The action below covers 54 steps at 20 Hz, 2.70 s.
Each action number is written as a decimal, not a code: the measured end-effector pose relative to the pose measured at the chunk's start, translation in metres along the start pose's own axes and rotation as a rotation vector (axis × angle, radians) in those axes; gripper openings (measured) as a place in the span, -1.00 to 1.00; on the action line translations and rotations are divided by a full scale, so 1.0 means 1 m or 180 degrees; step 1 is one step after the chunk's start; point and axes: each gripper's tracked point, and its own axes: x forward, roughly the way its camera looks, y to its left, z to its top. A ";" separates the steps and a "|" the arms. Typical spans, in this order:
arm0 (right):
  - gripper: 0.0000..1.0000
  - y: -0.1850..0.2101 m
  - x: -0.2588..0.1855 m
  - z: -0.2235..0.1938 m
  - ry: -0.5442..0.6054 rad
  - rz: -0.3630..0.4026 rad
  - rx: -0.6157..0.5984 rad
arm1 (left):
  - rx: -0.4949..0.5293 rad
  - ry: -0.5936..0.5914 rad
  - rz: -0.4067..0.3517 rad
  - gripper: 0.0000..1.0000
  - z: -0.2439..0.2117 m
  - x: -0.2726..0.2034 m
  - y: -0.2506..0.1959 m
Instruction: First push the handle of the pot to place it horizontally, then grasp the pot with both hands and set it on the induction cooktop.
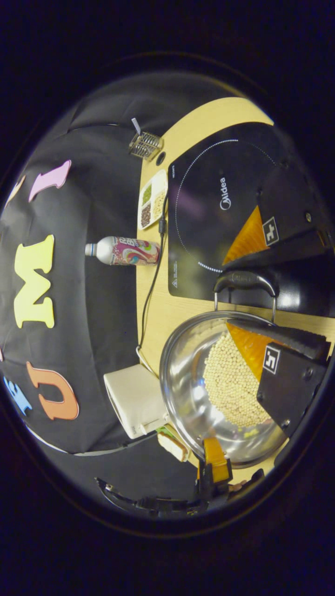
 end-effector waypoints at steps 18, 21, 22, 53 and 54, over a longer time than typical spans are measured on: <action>0.10 -0.013 -0.099 0.090 -0.0107 0.0597 -0.0138 | -0.0115 -0.0207 0.0172 0.26 0.056 -0.121 -0.020; 0.10 -0.038 -0.119 0.109 -0.0070 0.0603 -0.0211 | -0.0010 -0.0296 0.0145 0.25 0.070 -0.141 -0.045; 0.10 -0.049 -0.124 0.114 -0.0061 0.0595 -0.0196 | -0.0001 -0.0303 0.0111 0.25 0.074 -0.145 -0.056; 0.10 -0.270 -0.091 0.099 -0.0216 0.0141 0.0083 | 0.0271 -0.0279 -0.0270 0.26 0.096 -0.064 -0.266; 0.10 -0.269 -0.086 0.095 -0.0198 0.0149 0.0080 | 0.0268 -0.0281 -0.0252 0.26 0.094 -0.061 -0.266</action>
